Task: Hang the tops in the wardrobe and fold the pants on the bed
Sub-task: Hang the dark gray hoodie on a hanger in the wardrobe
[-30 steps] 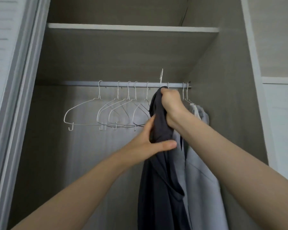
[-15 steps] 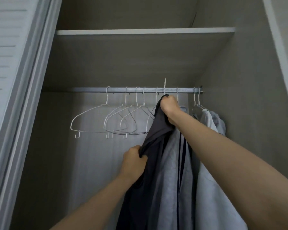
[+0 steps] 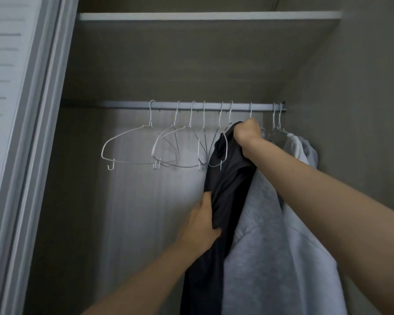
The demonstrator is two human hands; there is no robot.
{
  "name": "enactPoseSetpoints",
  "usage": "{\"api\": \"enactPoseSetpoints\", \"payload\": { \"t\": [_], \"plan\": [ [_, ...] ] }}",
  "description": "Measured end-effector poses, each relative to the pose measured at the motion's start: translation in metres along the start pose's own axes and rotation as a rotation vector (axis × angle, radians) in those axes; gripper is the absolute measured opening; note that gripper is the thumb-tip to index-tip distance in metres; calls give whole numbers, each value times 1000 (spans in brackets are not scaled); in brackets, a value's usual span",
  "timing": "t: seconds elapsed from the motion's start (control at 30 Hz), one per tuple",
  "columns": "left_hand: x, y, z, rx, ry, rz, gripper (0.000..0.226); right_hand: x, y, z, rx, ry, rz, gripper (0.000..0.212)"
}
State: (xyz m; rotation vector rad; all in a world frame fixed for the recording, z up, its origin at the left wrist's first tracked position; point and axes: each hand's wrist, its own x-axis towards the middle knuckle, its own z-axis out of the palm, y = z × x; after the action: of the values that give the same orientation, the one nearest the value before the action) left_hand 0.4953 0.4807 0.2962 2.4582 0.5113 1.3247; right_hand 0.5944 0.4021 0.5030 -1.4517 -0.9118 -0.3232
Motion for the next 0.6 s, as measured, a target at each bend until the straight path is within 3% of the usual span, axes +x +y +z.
{"api": "enactPoseSetpoints", "payload": {
  "t": [0.1, 0.33, 0.47, 0.6],
  "plan": [
    [-17, -7, 7, 35, -51, -65, 78, -19, 1, -3, -209, -31, -78, 22],
    [-76, -28, 19, -27, -11, -129, 40, -107, 46, -1, -428, -32, -261, 40],
    [-104, -34, 20, -72, 56, -89, 10, -157, 66, -1, -330, -61, -368, 42],
    [-131, -43, 19, -88, 56, -141, 12, -199, 83, 1, -256, -213, -369, 46]
  ]
}}
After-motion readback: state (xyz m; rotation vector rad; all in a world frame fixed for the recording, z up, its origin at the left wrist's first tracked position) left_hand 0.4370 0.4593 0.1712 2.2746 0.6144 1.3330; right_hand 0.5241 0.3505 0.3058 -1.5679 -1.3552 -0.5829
